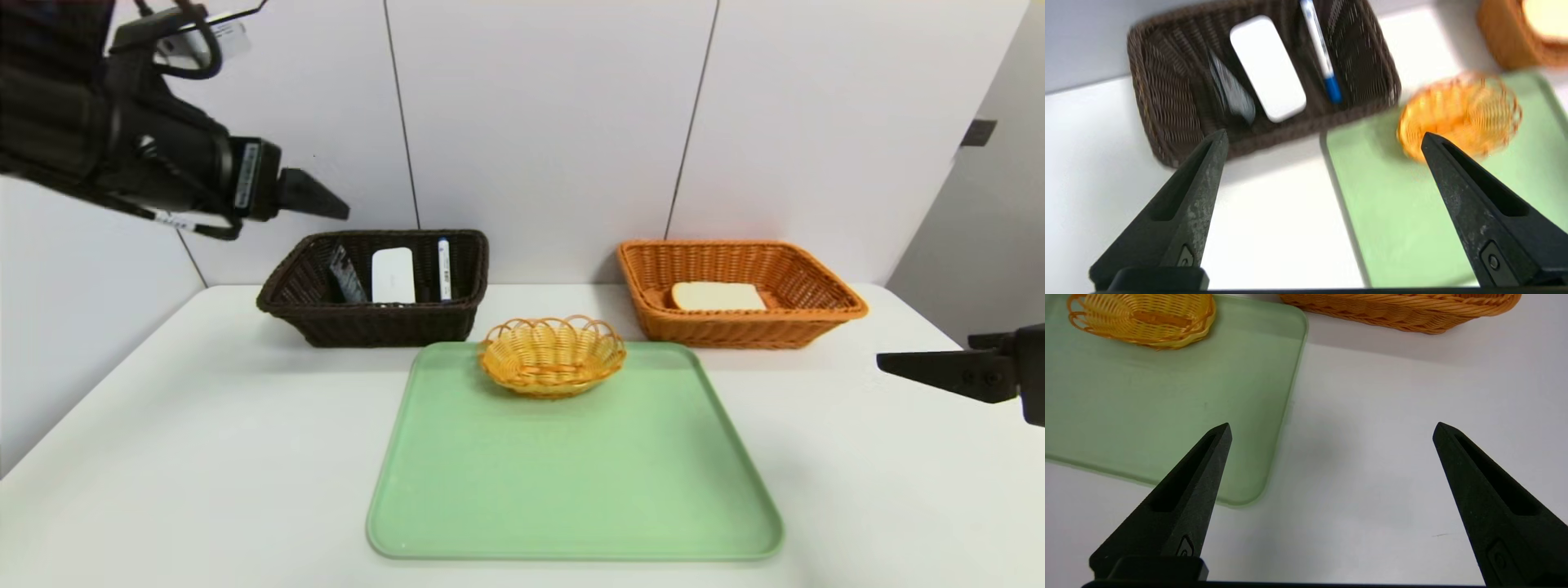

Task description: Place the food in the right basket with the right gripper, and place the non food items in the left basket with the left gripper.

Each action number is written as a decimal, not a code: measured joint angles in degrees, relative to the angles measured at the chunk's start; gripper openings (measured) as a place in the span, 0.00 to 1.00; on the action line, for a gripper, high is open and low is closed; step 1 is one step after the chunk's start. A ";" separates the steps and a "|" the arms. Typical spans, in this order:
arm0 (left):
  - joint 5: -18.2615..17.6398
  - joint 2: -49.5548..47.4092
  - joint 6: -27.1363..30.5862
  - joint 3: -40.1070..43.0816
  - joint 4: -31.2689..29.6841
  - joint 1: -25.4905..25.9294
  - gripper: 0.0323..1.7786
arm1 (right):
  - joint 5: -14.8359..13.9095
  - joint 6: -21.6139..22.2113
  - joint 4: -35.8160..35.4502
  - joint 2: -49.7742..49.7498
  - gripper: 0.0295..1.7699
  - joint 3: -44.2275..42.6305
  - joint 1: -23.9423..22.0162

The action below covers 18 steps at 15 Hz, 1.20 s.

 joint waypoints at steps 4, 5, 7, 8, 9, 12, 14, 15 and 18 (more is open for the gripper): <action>10.28 -13.95 3.43 17.20 -3.58 0.04 0.94 | 1.49 -0.11 6.17 2.96 0.96 -3.12 0.00; 13.25 -16.48 3.49 20.21 -4.02 0.30 0.94 | 1.13 0.01 6.61 3.24 0.96 -3.22 -0.01; 15.92 -20.82 2.88 25.69 -4.33 2.16 0.95 | 0.90 0.26 6.61 2.94 0.96 -2.40 -0.43; 16.09 -22.83 2.00 28.00 -4.40 3.91 0.95 | 0.72 0.28 6.61 2.19 0.96 -1.76 -1.16; 16.14 -25.09 0.93 30.35 -4.41 6.10 0.95 | 0.41 0.23 6.61 1.15 0.96 -1.27 -2.13; 16.04 -32.26 -1.68 37.52 -4.41 10.12 0.95 | -1.02 0.22 6.56 -3.82 0.96 0.91 -5.61; 16.07 -38.02 -2.18 42.59 -4.38 11.42 0.95 | -3.30 0.20 6.28 -8.61 0.96 4.22 -7.03; 16.04 -41.00 -2.27 44.72 -4.38 12.02 0.95 | -4.34 0.22 6.14 -11.39 0.96 6.14 -7.58; 16.01 -51.08 -2.13 50.83 -3.80 12.91 0.95 | -6.36 0.22 6.08 -22.11 0.96 13.23 -8.96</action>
